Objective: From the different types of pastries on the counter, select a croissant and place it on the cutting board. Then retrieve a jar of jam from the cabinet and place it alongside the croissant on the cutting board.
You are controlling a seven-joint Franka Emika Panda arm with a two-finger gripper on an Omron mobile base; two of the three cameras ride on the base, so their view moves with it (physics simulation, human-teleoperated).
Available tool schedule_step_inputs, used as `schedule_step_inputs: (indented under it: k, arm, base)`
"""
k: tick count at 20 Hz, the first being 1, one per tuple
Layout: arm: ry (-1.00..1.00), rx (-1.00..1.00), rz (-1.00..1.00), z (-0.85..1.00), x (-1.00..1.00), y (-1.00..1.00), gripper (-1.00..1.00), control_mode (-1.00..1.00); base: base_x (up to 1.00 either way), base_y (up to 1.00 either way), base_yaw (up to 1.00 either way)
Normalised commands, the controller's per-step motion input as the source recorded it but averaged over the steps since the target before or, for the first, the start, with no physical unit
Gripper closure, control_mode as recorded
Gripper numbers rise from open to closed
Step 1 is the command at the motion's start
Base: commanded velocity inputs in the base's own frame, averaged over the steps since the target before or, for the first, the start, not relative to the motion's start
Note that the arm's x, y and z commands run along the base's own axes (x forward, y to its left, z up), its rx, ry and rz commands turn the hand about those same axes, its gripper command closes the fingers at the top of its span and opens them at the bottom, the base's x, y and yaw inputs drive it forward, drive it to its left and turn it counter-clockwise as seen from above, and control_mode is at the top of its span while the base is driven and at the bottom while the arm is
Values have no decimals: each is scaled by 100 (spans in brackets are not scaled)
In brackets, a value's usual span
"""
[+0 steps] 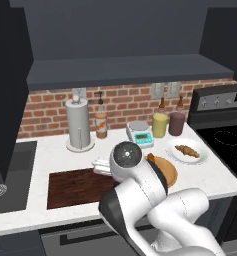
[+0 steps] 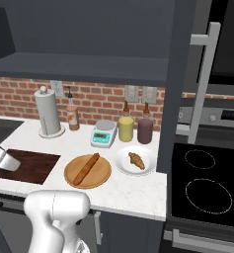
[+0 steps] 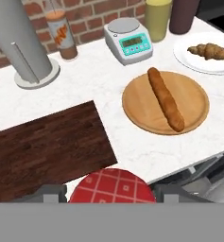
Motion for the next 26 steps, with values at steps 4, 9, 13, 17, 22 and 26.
schedule_step_inputs:
  k: [4, 9, 13, 17, 22, 26]
  arm:
    - [-13, 1, -11, -54, 40, 14, 100, -100]
    - [-17, 0, -14, -39, 77, 8, 100, -100]
    - [-7, 0, -11, -14, 30, 6, 100, -100]
    - [6, 8, -12, 0, 42, 4, 100, -100]
    - [3, 11, -17, 0, 64, 3, 100, -100]
    - [0, 1, -7, -8, 13, 1, 100, -100]
  base:
    - [0, 0, 0]
    - [0, 0, 0]
    - [0, 0, 0]
    - [0, 0, 0]
    - [0, 0, 0]
    - [0, 0, 0]
